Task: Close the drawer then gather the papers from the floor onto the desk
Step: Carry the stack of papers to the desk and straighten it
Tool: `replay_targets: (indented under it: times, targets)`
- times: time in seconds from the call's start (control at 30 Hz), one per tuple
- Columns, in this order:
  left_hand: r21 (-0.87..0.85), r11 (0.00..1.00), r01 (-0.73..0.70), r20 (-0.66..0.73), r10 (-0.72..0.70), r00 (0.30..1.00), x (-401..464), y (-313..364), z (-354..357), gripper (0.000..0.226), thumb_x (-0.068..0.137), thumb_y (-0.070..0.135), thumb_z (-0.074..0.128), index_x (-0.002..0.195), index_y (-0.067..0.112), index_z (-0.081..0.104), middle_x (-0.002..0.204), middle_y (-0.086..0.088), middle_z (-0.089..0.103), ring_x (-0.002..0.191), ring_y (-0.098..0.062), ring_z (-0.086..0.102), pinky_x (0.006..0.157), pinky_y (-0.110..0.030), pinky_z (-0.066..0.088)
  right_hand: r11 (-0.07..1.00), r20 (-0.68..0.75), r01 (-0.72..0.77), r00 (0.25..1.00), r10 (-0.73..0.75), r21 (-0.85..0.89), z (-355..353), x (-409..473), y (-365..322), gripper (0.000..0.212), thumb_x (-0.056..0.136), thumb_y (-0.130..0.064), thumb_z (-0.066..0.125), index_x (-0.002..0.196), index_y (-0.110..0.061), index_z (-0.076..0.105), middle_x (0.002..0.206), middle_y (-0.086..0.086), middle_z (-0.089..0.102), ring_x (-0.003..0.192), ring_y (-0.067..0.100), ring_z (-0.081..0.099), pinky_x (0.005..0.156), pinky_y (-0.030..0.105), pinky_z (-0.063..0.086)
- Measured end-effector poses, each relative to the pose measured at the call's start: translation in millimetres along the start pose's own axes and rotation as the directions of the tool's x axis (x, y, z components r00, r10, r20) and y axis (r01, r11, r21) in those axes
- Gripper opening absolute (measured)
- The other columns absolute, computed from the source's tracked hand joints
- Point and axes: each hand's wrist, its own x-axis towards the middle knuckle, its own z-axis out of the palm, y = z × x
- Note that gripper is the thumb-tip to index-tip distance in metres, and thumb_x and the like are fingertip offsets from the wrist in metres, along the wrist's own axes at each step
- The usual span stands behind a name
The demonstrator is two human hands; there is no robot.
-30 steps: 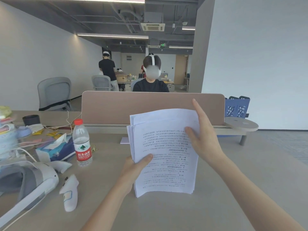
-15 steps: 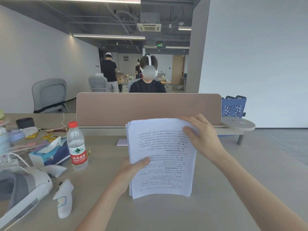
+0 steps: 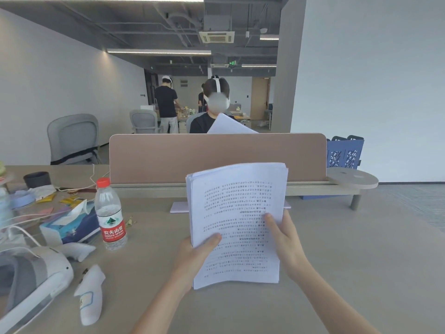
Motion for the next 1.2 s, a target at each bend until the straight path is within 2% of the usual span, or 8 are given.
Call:
replay_targets:
  times: [0.33, 0.4, 0.5, 0.63, 0.8, 0.93, 1.07, 1.2]
  targets:
    - [0.01, 0.999, 0.041, -0.087, -0.039, 0.995, -10, -27, 9, 0.014, 0.082, 0.035, 0.077, 0.093, 0.026, 0.078, 0.087, 0.007, 0.081, 0.079, -0.01, 0.077, 0.079, -0.036, 0.061, 0.999, -0.045, -0.047, 0.998, 0.046, -0.014, 0, -24, 37, 0.01, 0.104, -0.027, 0.05, 0.11, -0.028, 0.058, 0.097, -0.032, 0.072, 0.09, -0.013, 0.066, 0.078, 0.023, 0.049]
    - [0.006, 1.0, 0.031, -0.093, -0.03, 0.995, -11, -26, 10, 0.012, 0.082, 0.035, 0.076, 0.092, 0.027, 0.077, 0.085, 0.011, 0.081, 0.078, -0.006, 0.076, 0.074, -0.03, 0.06, 0.998, -0.049, -0.055, 0.997, 0.054, -0.016, -1, -25, 40, 0.01, 0.104, -0.026, 0.049, 0.109, -0.02, 0.055, 0.095, -0.029, 0.072, 0.088, -0.01, 0.066, 0.079, 0.024, 0.051]
    - [-0.012, 0.999, 0.05, -0.091, -0.051, 0.995, -14, -31, 11, 0.01, 0.084, 0.034, 0.075, 0.093, 0.031, 0.074, 0.081, 0.02, 0.079, 0.074, 0.005, 0.073, 0.067, -0.019, 0.054, 0.995, -0.041, -0.093, 0.995, 0.092, -0.032, 1, -29, 47, 0.01, 0.104, -0.025, 0.049, 0.105, -0.034, 0.054, 0.099, -0.031, 0.071, 0.098, -0.005, 0.066, 0.081, 0.022, 0.05]
    - [0.031, 0.999, 0.041, -0.052, -0.039, 0.998, -15, -31, 9, 0.012, 0.085, 0.038, 0.072, 0.096, 0.033, 0.075, 0.091, 0.017, 0.08, 0.085, 0.0, 0.074, 0.08, -0.028, 0.057, 0.992, -0.077, -0.095, 0.993, 0.088, -0.089, -3, -29, 51, 0.015, 0.103, -0.029, 0.05, 0.098, -0.015, 0.05, 0.089, -0.016, 0.069, 0.087, 0.011, 0.063, 0.077, 0.031, 0.046]
    - [0.097, 0.995, 0.034, -0.076, -0.027, 0.997, -18, -36, 12, 0.007, 0.086, 0.036, 0.071, 0.091, 0.032, 0.074, 0.095, 0.013, 0.079, 0.09, -0.005, 0.073, 0.085, -0.031, 0.056, 0.99, -0.099, -0.111, 0.99, 0.103, -0.083, -7, -35, 62, 0.012, 0.103, -0.029, 0.05, 0.105, -0.018, 0.055, 0.105, -0.006, 0.071, 0.094, 0.014, 0.065, 0.084, 0.033, 0.047]
    - [0.07, 0.993, 0.092, -0.126, -0.083, 0.989, -21, -46, 15, 0.004, 0.085, 0.036, 0.073, 0.083, 0.033, 0.072, 0.08, 0.023, 0.075, 0.091, -0.006, 0.07, 0.087, -0.032, 0.052, 0.976, -0.056, -0.176, 0.984, 0.17, -0.13, -8, -43, 63, 0.027, 0.105, -0.019, 0.046, 0.108, -0.044, 0.056, 0.098, -0.039, 0.067, 0.093, -0.018, 0.061, 0.081, 0.018, 0.046]
    - [0.087, 0.989, 0.121, -0.07, -0.115, 0.991, -22, -42, 17, 0.007, 0.086, 0.04, 0.07, 0.09, 0.035, 0.073, 0.094, 0.018, 0.078, 0.097, -0.01, 0.071, 0.09, -0.033, 0.054, 0.975, -0.057, -0.186, 0.982, 0.181, -0.117, -19, -41, 55, 0.016, 0.103, -0.017, 0.05, 0.107, -0.021, 0.065, 0.104, -0.011, 0.076, 0.099, 0.01, 0.071, 0.087, 0.034, 0.054]
    - [0.107, 0.983, 0.15, 0.032, -0.154, 0.988, -29, -32, 24, 0.017, 0.089, 0.043, 0.065, 0.102, 0.034, 0.071, 0.105, 0.013, 0.076, 0.1, -0.011, 0.071, 0.088, -0.033, 0.056, 0.965, -0.081, -0.223, 0.974, 0.213, -0.136, -34, -41, 41, 0.016, 0.1, -0.013, 0.051, 0.084, -0.012, 0.051, 0.082, -0.004, 0.065, 0.074, 0.015, 0.061, 0.069, 0.031, 0.048]
